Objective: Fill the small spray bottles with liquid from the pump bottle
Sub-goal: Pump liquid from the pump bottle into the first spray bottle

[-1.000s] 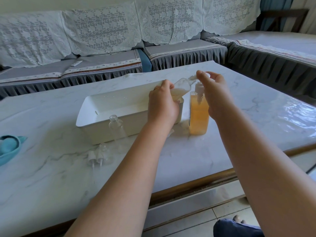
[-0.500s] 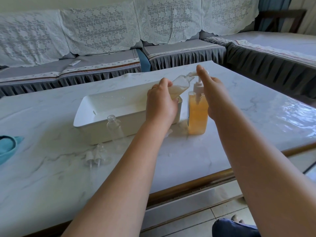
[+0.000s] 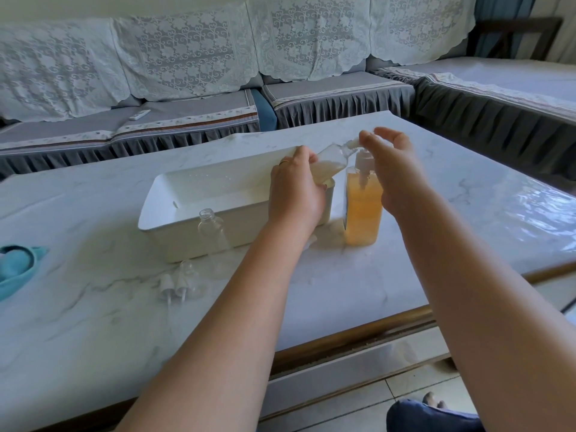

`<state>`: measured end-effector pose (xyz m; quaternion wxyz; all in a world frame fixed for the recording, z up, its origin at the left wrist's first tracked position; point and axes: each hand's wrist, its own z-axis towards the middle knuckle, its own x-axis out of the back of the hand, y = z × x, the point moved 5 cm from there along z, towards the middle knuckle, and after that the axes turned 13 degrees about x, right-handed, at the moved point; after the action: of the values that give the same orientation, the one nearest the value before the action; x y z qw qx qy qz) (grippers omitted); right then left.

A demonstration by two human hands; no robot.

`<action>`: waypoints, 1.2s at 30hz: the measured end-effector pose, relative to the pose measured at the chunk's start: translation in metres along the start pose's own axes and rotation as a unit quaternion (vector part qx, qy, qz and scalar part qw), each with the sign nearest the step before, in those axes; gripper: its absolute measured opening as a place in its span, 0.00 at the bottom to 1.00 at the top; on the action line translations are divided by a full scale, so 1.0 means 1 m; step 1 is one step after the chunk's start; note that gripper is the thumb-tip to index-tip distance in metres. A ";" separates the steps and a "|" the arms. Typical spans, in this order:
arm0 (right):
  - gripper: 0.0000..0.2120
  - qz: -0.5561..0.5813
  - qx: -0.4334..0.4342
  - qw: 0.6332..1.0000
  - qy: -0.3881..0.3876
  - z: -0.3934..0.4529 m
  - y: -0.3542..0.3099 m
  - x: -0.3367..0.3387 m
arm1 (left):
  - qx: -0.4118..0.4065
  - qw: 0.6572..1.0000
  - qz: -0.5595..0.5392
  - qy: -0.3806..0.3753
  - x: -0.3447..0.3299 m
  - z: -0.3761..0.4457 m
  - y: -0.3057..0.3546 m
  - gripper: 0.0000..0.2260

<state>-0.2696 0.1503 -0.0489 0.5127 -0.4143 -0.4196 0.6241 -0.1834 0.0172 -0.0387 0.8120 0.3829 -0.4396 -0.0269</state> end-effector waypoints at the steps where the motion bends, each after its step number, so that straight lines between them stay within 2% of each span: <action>1: 0.22 -0.006 0.004 1.000 -0.002 0.000 -0.001 0.000 | 0.001 1.000 0.002 0.000 -0.001 0.000 0.000 0.17; 5: 0.31 -0.010 -0.013 1.000 0.000 -0.002 -0.001 -0.004 | 0.000 1.000 -0.008 0.004 0.000 0.001 0.002 0.16; 10: 0.20 -0.002 -0.039 0.999 -0.019 -0.002 -0.002 -0.001 | -0.002 1.000 -0.015 0.010 0.002 0.001 0.003 0.17; 16: 0.18 -0.005 -0.040 0.999 -0.018 -0.004 -0.005 -0.001 | -0.005 1.000 -0.013 0.008 0.002 0.001 0.002 0.17; 18: 0.20 -0.003 -0.036 0.999 -0.016 -0.003 -0.005 -0.002 | -0.006 1.000 -0.013 0.007 0.002 0.001 0.002 0.17; 21: 0.28 -0.013 -0.032 0.999 -0.005 0.000 -0.002 -0.003 | -0.005 1.000 -0.007 0.006 0.001 0.000 0.001 0.17; 26: 0.24 -0.010 -0.012 1.000 0.014 0.000 0.001 -0.001 | 0.003 1.000 0.008 -0.006 -0.003 -0.002 -0.001 0.16; 30: 0.22 -0.027 -0.043 0.999 -0.014 -0.004 -0.002 0.000 | 0.001 1.000 -0.008 0.006 -0.001 -0.001 0.002 0.16; 34: 0.26 -0.021 -0.058 0.998 -0.016 -0.005 -0.005 0.000 | -0.005 1.000 -0.012 0.016 0.002 0.000 0.004 0.16; 36: 0.24 -0.025 -0.060 0.998 -0.012 -0.005 -0.006 0.000 | -0.005 1.000 -0.012 0.016 0.003 0.000 0.004 0.16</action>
<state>-0.2629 0.1518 -0.0445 0.4976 -0.4259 -0.4724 0.5897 -0.1831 0.0187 -0.0342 0.8204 0.3844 -0.4221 -0.0325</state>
